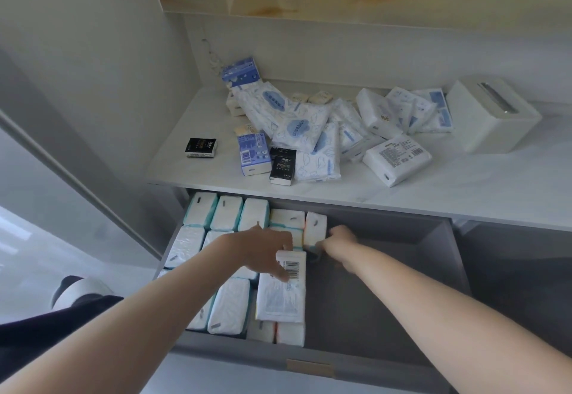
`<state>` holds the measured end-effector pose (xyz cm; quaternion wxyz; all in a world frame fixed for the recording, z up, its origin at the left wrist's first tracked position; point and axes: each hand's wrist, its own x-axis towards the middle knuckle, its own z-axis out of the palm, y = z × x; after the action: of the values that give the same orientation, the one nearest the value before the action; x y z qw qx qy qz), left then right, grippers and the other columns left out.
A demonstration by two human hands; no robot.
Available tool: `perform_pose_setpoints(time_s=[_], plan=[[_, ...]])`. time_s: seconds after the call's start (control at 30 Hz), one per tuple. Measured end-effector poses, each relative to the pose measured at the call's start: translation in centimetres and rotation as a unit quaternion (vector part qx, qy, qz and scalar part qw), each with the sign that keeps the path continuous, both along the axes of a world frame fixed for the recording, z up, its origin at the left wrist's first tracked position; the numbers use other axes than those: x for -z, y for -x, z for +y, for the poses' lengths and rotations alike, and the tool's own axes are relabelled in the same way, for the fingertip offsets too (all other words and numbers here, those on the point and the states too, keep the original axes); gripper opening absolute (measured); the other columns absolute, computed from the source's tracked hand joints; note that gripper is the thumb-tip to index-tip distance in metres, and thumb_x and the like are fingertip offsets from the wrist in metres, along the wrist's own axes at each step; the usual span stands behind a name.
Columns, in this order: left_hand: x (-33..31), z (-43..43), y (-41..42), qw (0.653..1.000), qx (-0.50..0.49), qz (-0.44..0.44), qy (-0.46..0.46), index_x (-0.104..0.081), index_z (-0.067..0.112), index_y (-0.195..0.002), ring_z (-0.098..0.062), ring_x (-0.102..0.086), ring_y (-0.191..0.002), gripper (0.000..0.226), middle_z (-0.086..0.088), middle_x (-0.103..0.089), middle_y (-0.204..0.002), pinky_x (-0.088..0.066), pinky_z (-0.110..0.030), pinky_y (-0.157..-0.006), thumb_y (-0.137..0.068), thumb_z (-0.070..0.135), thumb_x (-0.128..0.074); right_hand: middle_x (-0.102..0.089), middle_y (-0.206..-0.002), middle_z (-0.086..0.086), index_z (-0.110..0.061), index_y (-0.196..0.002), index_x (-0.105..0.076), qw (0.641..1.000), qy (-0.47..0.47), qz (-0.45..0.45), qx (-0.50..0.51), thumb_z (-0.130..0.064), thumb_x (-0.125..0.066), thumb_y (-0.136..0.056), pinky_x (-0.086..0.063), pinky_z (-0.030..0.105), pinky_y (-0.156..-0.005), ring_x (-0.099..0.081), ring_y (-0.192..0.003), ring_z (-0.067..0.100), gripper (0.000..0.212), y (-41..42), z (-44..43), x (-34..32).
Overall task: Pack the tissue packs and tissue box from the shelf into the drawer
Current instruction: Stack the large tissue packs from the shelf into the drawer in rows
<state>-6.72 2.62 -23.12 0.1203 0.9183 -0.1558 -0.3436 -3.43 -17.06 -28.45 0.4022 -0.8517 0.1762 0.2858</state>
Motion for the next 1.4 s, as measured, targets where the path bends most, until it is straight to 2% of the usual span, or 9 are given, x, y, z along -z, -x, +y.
perform_pose_setpoints(time_s=[0.23, 0.4, 0.5, 0.67, 0.8, 0.9, 1.03, 1.2, 1.4], plan=[[-3.0, -0.6, -0.1, 0.989, -0.072, 0.025, 0.129, -0.048, 0.027, -0.104, -0.017, -0.062, -0.096, 0.048, 0.012, -0.059, -0.105, -0.056, -0.037, -0.086, -0.072, 0.034, -0.084, -0.067, -0.081, 0.005, -0.012, -0.09, -0.065, 0.979, 0.134, 0.032, -0.148, -0.031, -0.057, -0.089, -0.046, 0.024, -0.058, -0.061, -0.065, 0.021, 0.021, 0.2, -0.6, -3.5], [-4.4, -1.8, 0.2, 0.95, -0.146, 0.027, 0.274, -0.061, 0.021, -0.102, -0.019, -0.07, -0.091, 0.04, 0.006, -0.071, -0.097, -0.058, -0.041, -0.083, -0.071, 0.017, -0.086, -0.057, -0.074, 0.007, -0.016, -0.084, -0.054, 0.962, -0.211, 0.134, -0.109, -0.034, -0.034, -0.095, -0.041, 0.03, -0.057, -0.051, -0.058, 0.021, 0.029, 0.6, -2.7, -6.8], [-4.6, -2.4, 0.3, 0.935, -0.175, 0.015, 0.308, -0.066, 0.03, -0.104, -0.012, -0.069, -0.091, 0.04, 0.011, -0.071, -0.098, -0.059, -0.036, -0.084, -0.072, 0.02, -0.087, -0.061, -0.082, 0.009, -0.015, -0.1, -0.062, 0.943, -0.267, 0.147, -0.133, -0.064, -0.039, -0.089, -0.044, 0.031, -0.059, -0.054, -0.068, 0.023, 0.055, 0.6, -4.5, -6.9], [-2.7, -4.1, 1.1, 0.956, -0.139, -0.079, 0.245, -0.059, 0.042, -0.115, -0.001, -0.053, -0.111, 0.055, 0.016, -0.049, -0.125, -0.051, -0.023, -0.088, -0.068, 0.037, -0.088, -0.059, -0.088, 0.006, -0.007, -0.109, -0.071, 0.963, -0.188, 0.104, -0.162, -0.055, -0.067, -0.077, -0.045, 0.03, -0.061, -0.053, -0.07, 0.018, 0.057, 1.2, -6.3, -7.3], [-0.5, -4.5, 1.8, 0.98, -0.06, -0.138, 0.131, -0.042, 0.035, -0.139, -0.015, -0.041, -0.13, 0.065, 0.008, -0.039, -0.143, -0.04, -0.034, -0.107, -0.083, 0.039, -0.075, -0.06, -0.082, 0.003, -0.013, -0.09, -0.073, 0.985, -0.039, 0.084, -0.148, -0.04, -0.076, -0.066, -0.036, 0.026, -0.054, -0.048, -0.071, 0.02, 0.036, 2.0, -7.4, -6.9], [0.7, -3.8, 2.2, 0.993, 0.008, -0.116, 0.013, -0.035, 0.032, -0.147, -0.021, -0.034, -0.138, 0.065, 0.005, -0.035, -0.151, -0.035, -0.04, -0.111, -0.09, 0.039, -0.065, -0.064, -0.089, 0.009, -0.004, -0.103, -0.069, 0.984, 0.009, 0.112, -0.137, -0.027, -0.08, -0.065, -0.043, 0.025, -0.051, -0.055, -0.075, 0.022, 0.045, 3.5, -7.0, -5.4], [1.6, -2.9, 2.8, 0.991, 0.072, -0.101, -0.055, -0.029, 0.028, -0.15, -0.021, -0.034, -0.139, 0.064, 0.002, -0.033, -0.155, -0.034, -0.041, -0.113, -0.094, 0.039, -0.057, -0.066, -0.104, 0.015, -0.002, -0.115, -0.058, 0.991, -0.042, 0.122, -0.042, -0.008, -0.076, -0.08, -0.059, 0.031, -0.054, -0.066, -0.089, 0.024, 0.039, 5.5, -4.3, -2.6], [1.9, -3.2, 3.3, 0.982, 0.096, -0.157, -0.051, -0.017, 0.033, -0.152, -0.027, -0.041, -0.133, 0.074, -0.002, -0.037, -0.15, -0.042, -0.043, -0.105, -0.093, 0.044, -0.059, -0.066, -0.093, 0.007, -0.013, -0.098, -0.058, 0.997, -0.037, 0.049, 0.054, -0.005, -0.057, -0.094, -0.063, 0.039, -0.072, -0.069, -0.083, 0.022, 0.008, 6.6, -1.4, -0.9], [3.6, -3.8, 4.2, 0.956, 0.147, -0.222, -0.124, -0.025, 0.032, -0.149, -0.031, -0.033, -0.133, 0.084, -0.005, -0.025, -0.152, -0.042, -0.046, -0.103, -0.081, 0.071, -0.056, -0.059, -0.11, 0.003, -0.025, -0.143, -0.036, 0.993, -0.102, 0.057, -0.002, 0.006, -0.067, -0.08, -0.062, 0.039, -0.073, -0.064, -0.099, 0.024, 0.076, 5.5, -1.9, -1.4]])
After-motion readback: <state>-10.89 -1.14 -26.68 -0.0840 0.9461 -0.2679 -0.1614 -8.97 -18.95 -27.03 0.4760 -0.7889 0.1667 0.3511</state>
